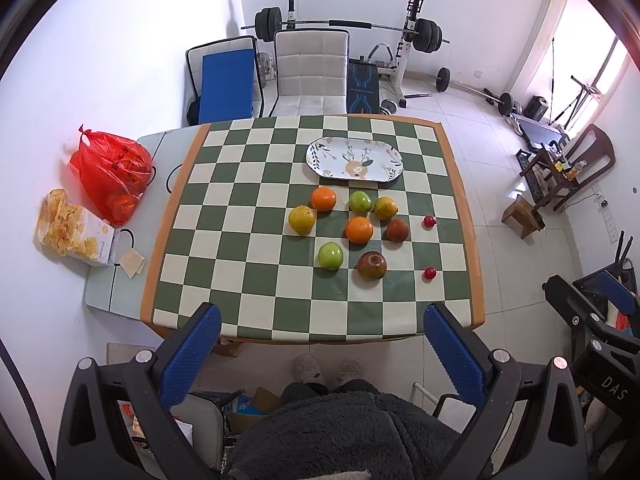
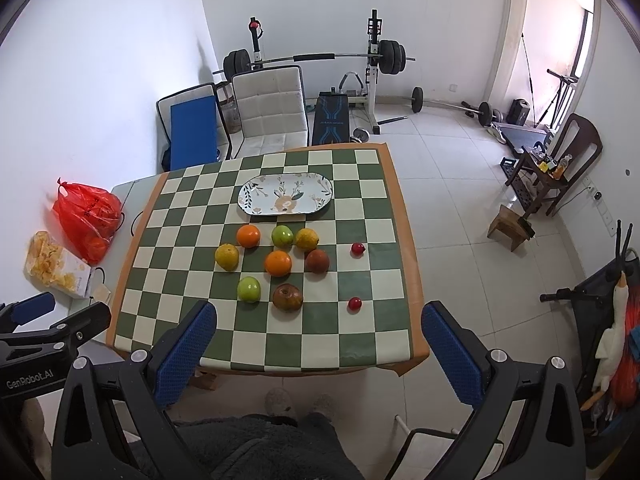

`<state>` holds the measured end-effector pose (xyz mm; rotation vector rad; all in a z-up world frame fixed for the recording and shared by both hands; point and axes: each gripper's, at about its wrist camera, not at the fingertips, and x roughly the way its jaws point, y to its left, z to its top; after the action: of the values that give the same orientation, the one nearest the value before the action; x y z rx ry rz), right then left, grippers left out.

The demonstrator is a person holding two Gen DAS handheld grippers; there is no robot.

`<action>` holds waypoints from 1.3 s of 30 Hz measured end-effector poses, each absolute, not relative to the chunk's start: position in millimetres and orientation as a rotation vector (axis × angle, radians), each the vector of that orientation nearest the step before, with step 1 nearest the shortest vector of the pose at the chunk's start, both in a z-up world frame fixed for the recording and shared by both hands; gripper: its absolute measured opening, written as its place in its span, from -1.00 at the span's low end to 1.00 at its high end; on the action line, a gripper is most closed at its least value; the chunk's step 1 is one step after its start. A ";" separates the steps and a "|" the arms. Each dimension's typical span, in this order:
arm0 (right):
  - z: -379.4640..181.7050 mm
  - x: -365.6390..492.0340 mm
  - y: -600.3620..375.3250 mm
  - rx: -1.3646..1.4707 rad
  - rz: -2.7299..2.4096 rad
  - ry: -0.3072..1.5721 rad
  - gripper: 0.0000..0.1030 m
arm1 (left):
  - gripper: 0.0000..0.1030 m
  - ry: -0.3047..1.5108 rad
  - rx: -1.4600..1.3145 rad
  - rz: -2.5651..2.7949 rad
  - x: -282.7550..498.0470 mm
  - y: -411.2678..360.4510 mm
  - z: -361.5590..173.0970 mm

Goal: Organize fruits

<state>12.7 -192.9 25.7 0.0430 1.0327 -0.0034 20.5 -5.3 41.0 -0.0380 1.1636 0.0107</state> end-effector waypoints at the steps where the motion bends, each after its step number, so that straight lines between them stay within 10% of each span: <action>1: 25.1 9.1 -192.8 0.040 -0.003 1.033 1.00 | 1.00 1.164 -0.042 0.010 20.9 -5.9 41.7; 10: 7.1 44.7 -215.3 0.092 0.008 0.959 1.00 | 1.00 1.089 -0.013 0.137 37.9 0.3 6.7; 30: -367.5 182.8 -161.2 0.284 0.023 1.493 0.96 | 0.96 1.554 -0.003 0.199 190.4 65.7 -243.8; 39: -429.5 208.4 -135.3 0.292 -0.057 1.618 0.58 | 0.96 1.598 0.032 0.053 270.7 73.3 -282.2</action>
<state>208.4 -135.3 -429.5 0.2925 1.6178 -0.0570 270.7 73.3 -282.2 0.0323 1.5982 0.0530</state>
